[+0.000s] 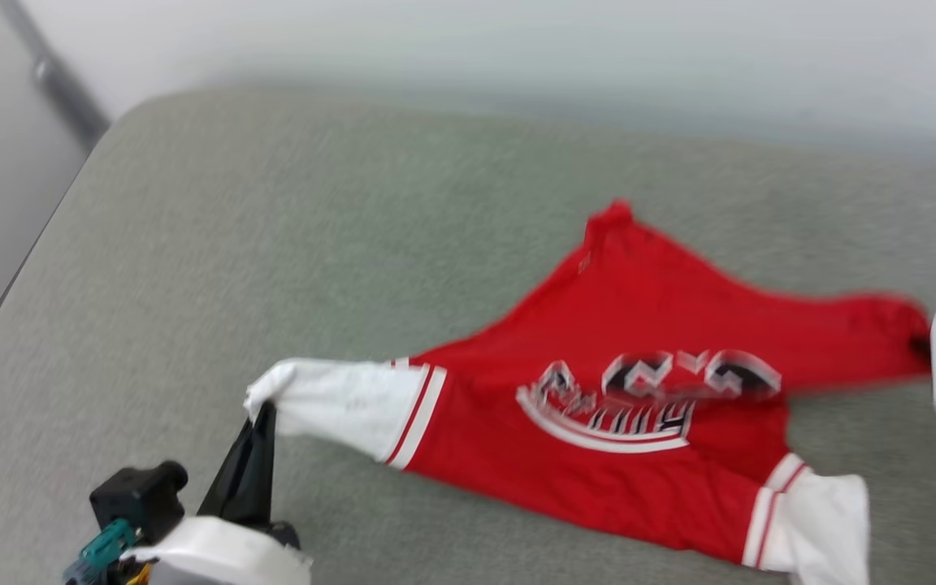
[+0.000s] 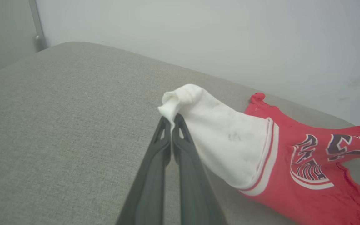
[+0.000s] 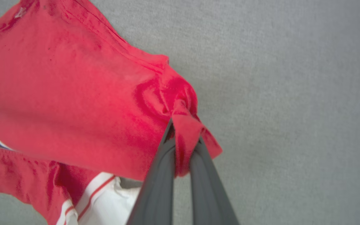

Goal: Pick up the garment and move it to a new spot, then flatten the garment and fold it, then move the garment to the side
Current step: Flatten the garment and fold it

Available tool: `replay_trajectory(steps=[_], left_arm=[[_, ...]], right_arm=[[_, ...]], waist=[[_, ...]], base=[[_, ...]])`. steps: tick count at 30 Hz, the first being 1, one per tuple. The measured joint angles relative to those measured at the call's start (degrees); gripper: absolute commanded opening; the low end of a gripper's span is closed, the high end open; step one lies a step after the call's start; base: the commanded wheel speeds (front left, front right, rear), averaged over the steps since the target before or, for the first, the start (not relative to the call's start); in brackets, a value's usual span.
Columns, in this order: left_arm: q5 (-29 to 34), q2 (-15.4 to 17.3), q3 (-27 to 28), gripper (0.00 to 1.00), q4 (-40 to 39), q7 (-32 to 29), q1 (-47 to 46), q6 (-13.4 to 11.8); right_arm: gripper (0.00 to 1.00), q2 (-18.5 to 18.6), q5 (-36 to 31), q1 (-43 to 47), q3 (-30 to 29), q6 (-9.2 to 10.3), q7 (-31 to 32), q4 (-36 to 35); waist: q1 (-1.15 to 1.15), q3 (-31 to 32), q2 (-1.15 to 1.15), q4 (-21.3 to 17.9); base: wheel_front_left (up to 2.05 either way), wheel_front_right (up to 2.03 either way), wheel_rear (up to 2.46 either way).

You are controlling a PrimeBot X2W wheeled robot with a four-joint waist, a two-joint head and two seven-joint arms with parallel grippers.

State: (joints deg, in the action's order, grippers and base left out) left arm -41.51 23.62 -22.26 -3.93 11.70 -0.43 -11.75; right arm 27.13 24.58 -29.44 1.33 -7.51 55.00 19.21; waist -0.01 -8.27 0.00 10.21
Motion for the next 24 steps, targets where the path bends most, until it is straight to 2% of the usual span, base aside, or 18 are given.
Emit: replay_trajectory(steps=[6,13,14,15,16,20,24], left_arm=[[-2.3,1.2,1.0,0.00,0.2,-1.8,5.3,-1.5],[-3.6,2.0,1.2,0.00,0.0,-3.5,7.2,-2.1],[-3.6,2.1,1.1,0.00,0.0,-3.6,7.2,-2.1],[-3.6,2.1,1.0,0.00,0.0,-3.8,7.2,-2.1],[-3.6,2.1,1.0,0.00,0.0,-4.0,7.2,-2.1],[-4.0,2.3,1.1,0.00,0.1,-4.2,7.3,-2.4],[-4.0,2.5,1.1,0.00,0.1,-4.5,7.3,-2.5]], right_arm=[[0.00,-0.6,1.2,18.6,-2.0,0.00,1.9,-9.7],[0.00,-6.9,0.6,36.6,-5.6,0.00,2.0,-14.1],[0.05,-7.9,0.5,38.1,-5.8,0.00,1.2,-14.0],[0.49,-9.2,0.5,39.2,-6.1,0.00,0.3,-13.9],[1.00,-10.4,0.5,40.0,-6.3,0.00,-0.9,-13.7],[1.00,-13.1,0.1,41.1,-7.1,0.00,-9.9,-14.3],[1.00,-14.2,0.0,40.1,-9.0,0.01,-24.3,-16.8]], waist=[[-0.01,5.6,0.00,-4.8],[-0.01,9.0,0.00,-10.6],[-0.01,9.3,0.00,-11.3],[-0.01,9.5,0.00,-11.9],[-0.01,9.7,0.00,-12.4],[-0.01,9.9,0.00,-13.9],[0.00,9.7,0.00,-14.4]], base=[[0.00,0.00,0.00],[0.00,0.00,0.00],[0.00,0.00,0.00],[0.00,0.00,0.00],[0.00,0.00,0.00],[0.00,0.00,0.00],[0.00,0.00,0.00]])
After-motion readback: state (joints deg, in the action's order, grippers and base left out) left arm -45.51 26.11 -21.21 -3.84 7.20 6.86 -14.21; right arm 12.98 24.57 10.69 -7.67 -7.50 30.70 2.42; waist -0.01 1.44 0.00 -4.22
